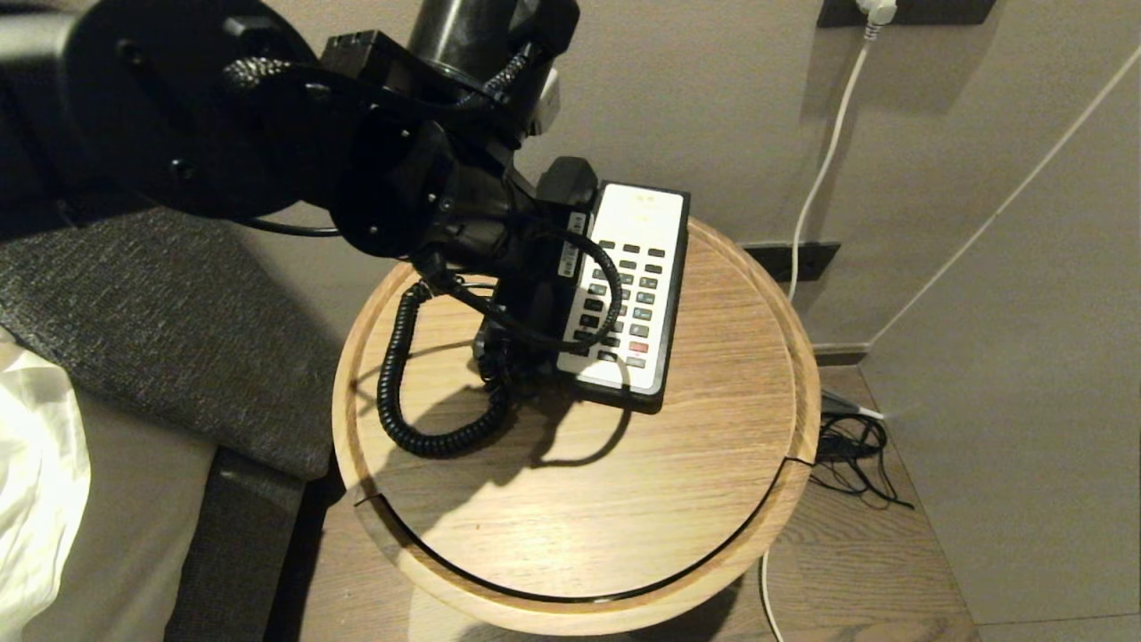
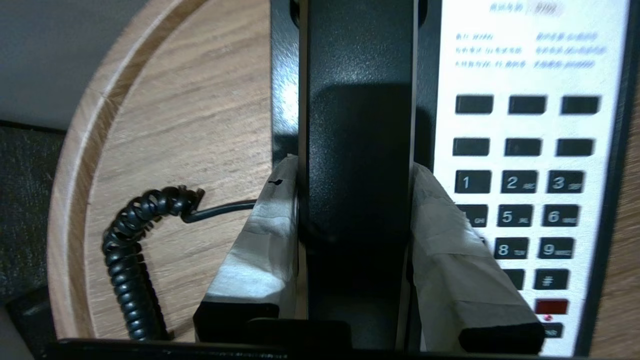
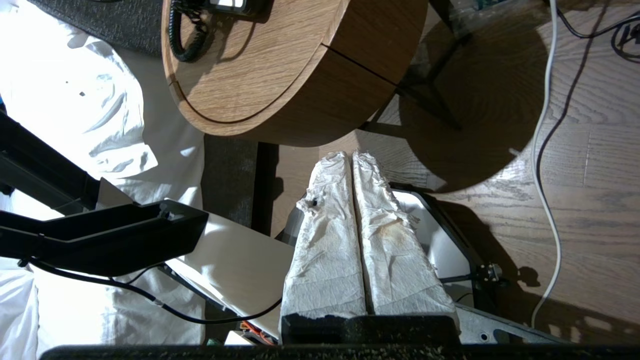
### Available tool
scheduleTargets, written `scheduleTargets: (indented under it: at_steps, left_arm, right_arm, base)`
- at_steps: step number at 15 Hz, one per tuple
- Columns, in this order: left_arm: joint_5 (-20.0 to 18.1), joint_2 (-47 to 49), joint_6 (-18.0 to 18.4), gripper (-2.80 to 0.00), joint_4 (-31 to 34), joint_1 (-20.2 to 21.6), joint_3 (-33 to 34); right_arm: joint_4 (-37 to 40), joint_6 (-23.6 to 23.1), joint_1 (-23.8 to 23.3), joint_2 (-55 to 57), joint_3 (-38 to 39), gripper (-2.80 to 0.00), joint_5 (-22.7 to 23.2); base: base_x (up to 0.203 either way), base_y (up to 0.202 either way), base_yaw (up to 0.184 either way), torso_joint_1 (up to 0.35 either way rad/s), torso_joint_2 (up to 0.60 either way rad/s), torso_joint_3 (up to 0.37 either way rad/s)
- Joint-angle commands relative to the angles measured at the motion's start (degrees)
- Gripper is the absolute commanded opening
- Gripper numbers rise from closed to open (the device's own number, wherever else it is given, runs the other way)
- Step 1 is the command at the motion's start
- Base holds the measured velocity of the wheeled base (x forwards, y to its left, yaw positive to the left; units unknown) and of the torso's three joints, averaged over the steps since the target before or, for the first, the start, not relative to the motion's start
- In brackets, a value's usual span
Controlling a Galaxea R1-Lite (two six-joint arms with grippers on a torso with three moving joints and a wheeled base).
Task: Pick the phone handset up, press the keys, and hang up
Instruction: Put the handset back
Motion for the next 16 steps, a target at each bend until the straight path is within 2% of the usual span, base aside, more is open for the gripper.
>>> scheduleTargets:
  at_steps: [1,15,16]
  left_arm:
    - [0.3,-1.7,-0.1,-2.80,0.2,-0.2,0.6]
    - [0.2,-0.5,-0.7,-2.80,0.2,-0.4,3.2]
    - [0.3,-0.6,-0.5,0.00,0.1,-0.4,4.2]
  right_arm:
    - [0.2,0.2,0.0,-0.1,0.2,-2.80,0.1]
    - [0.2,0.2,0.0,-0.4,0.3,-2.80,0.5]
    - [0.2,0.2,0.0,-0.5,0.5,-2.80,0.5]
  base:
    - [0.000,0.000,0.000,0.000,0.00,0.000]
    - [0.000,0.000,0.000,0.000,0.00,0.000]
    - [0.000,0.000,0.000,0.000,0.00,0.000]
